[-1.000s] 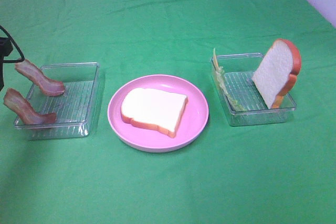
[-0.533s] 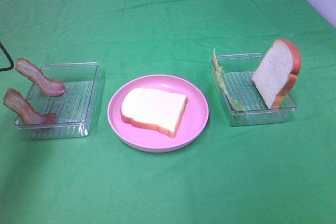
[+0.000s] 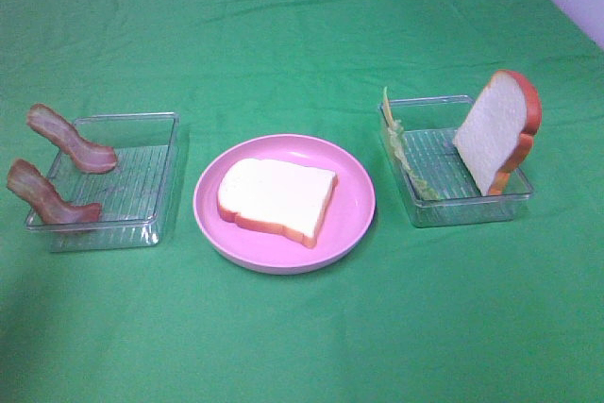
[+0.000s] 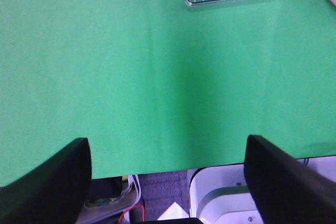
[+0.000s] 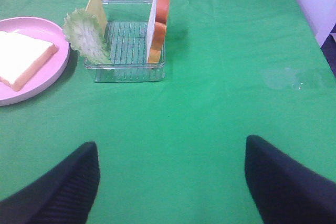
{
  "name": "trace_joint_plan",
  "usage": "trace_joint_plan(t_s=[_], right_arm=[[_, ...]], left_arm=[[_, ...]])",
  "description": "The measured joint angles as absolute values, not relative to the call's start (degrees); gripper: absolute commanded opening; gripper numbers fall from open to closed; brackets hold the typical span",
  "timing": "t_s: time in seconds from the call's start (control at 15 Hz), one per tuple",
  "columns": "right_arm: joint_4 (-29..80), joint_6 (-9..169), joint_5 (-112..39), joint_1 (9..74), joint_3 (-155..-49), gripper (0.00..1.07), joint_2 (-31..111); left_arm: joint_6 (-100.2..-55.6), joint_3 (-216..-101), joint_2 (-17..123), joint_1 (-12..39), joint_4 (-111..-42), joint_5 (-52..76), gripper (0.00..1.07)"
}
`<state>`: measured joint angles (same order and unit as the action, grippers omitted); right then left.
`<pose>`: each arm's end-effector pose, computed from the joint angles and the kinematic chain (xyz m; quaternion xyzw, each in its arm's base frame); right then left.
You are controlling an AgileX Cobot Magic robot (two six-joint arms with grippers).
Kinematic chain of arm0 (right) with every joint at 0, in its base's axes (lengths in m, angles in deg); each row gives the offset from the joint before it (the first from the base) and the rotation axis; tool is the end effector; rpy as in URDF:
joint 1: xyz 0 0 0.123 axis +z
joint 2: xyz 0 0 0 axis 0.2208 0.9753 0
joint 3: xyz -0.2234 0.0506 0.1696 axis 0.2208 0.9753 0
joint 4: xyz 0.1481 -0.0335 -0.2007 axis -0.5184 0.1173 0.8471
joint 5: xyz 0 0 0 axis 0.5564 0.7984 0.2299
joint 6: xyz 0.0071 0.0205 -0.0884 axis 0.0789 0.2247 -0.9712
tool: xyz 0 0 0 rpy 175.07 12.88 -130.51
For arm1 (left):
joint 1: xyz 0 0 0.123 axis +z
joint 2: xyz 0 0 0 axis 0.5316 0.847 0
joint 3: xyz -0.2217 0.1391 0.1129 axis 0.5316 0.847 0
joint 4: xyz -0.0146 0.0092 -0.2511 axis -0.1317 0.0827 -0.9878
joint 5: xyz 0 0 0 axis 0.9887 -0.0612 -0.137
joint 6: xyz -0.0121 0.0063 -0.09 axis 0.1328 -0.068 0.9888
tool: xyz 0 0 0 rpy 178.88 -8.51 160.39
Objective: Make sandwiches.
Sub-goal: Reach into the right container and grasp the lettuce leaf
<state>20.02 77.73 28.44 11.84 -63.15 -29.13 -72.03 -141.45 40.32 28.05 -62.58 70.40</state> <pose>-0.0073 0.0080 0.2780 -0.0460 0.8513 0.0139 0.5225 0.1576 -0.0125 0.3259 0.0160 0.9804 -0.0178 0.1955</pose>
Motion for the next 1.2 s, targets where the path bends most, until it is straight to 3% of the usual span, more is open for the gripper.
trace_joint_plan(t_s=[0.4, 0.53, 0.93, 1.2], right_arm=[[20.02, 77.73, 28.44, 11.84, -63.15, 0.73, -29.13], [20.02, 77.73, 28.44, 11.84, -63.15, 0.73, -29.13], [20.48, 77.73, 28.44, 11.84, -63.15, 0.73, -28.84], [20.59, 77.73, 25.52, 11.84, -63.84, 0.73, -26.09]], left_arm=[[-74.09, -131.31, 10.46, 28.05, -63.67, 69.37, 0.76], [-76.67, -126.67, 3.65, 28.05, -64.18, 67.42, 0.76], [-79.19, -119.33, -13.26, 27.47, -66.13, 65.48, 0.76], [-79.42, -118.42, -15.83, 26.96, -66.25, 63.81, 0.76]])
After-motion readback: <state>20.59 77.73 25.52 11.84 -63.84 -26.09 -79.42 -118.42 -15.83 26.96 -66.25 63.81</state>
